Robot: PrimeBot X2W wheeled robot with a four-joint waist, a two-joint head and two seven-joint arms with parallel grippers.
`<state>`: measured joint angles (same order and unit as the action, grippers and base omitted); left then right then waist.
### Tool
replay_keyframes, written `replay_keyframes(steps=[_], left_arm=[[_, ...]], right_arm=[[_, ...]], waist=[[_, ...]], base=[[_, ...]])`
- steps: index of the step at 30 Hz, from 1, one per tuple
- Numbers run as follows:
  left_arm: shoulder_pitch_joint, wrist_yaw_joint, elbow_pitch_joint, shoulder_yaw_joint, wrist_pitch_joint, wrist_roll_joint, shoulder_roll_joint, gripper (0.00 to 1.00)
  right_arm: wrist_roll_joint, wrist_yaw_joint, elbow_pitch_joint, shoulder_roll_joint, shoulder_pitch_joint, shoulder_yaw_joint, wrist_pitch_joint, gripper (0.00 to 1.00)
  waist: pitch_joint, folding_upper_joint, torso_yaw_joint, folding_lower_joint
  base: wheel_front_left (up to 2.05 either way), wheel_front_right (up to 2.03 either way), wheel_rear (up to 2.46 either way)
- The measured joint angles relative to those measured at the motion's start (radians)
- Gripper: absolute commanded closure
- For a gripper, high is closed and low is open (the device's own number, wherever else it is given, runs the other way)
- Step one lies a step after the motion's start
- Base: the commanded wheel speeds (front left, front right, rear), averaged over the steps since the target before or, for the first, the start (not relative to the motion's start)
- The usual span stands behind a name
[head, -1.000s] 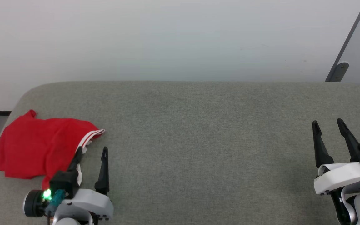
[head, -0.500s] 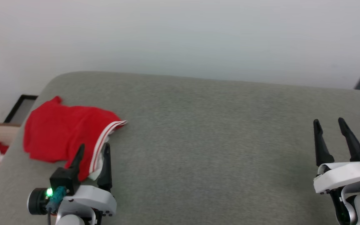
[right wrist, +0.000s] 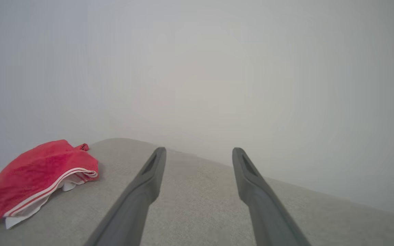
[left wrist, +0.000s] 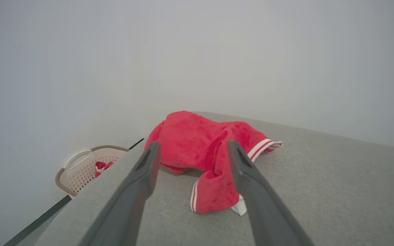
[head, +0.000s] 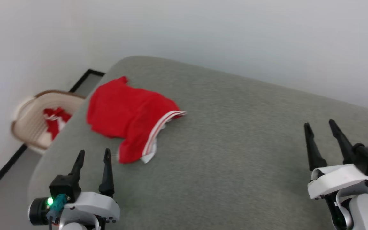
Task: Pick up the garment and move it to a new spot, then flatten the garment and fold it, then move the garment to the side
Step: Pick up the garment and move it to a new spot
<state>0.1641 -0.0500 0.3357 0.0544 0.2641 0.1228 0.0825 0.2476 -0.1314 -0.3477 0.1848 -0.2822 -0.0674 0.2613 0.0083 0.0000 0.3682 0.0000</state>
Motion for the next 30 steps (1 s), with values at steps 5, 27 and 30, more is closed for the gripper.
replay_keyframes(steps=[5,27,30], left_arm=[[-0.017,0.014,-0.016,0.016,0.0,0.01,-0.012,0.0],[-0.103,0.066,-0.122,0.036,0.0,0.063,-0.03,0.0],[-0.055,0.025,-0.079,0.008,0.0,0.044,-0.026,0.0]], right_arm=[[0.005,0.0,-0.007,-0.004,-0.006,-0.046,0.0,0.0],[0.078,0.0,-0.066,-0.005,-0.154,-0.252,0.0,0.0],[0.078,0.0,-0.055,-0.002,-0.123,-0.22,0.0,0.0]], waist=[[0.004,0.0,0.087,0.0],[0.069,0.0,0.178,0.0],[0.067,0.0,0.172,0.0]], base=[[0.0,0.0,0.0],[0.0,0.0,0.0],[0.0,0.0,0.0]])
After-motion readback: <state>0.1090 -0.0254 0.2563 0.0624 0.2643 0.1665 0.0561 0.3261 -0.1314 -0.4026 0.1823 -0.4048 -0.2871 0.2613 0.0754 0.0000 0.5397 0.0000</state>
